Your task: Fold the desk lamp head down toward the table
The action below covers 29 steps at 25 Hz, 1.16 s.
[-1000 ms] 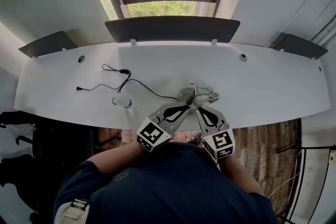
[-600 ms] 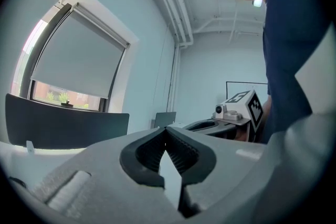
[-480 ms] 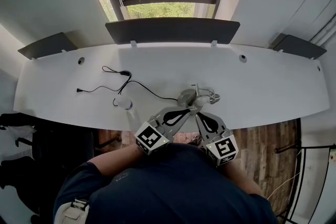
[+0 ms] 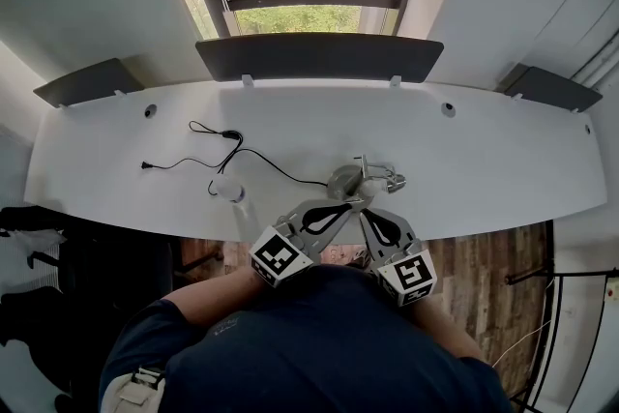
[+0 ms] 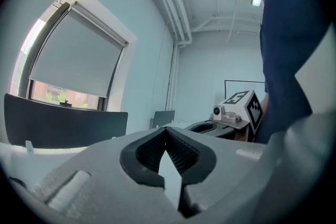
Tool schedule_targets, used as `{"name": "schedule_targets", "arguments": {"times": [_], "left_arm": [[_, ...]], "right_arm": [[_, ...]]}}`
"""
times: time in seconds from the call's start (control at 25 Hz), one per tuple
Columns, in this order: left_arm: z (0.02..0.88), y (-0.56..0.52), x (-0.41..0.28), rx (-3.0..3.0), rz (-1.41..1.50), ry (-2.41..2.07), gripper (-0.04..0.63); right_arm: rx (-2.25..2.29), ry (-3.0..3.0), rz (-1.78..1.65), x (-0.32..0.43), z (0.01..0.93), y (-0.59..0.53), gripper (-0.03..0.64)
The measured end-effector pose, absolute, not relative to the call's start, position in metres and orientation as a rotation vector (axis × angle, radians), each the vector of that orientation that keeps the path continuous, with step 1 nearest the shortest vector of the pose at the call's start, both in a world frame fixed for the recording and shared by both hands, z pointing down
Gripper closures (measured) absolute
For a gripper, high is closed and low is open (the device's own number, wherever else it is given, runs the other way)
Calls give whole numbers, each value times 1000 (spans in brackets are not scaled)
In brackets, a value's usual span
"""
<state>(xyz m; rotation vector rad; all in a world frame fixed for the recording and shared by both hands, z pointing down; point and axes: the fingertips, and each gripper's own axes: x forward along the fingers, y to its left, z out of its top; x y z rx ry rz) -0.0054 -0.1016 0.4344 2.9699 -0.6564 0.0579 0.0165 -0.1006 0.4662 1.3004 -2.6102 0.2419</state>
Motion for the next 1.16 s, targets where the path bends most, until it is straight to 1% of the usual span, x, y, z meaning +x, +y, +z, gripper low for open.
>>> {"name": "schedule_targets", "arguments": {"times": [1.16], "left_arm": [[436,-95,7,2977,64,-630,589]], "right_arm": [[1324,-2585,230,29,470,-96,607]]}}
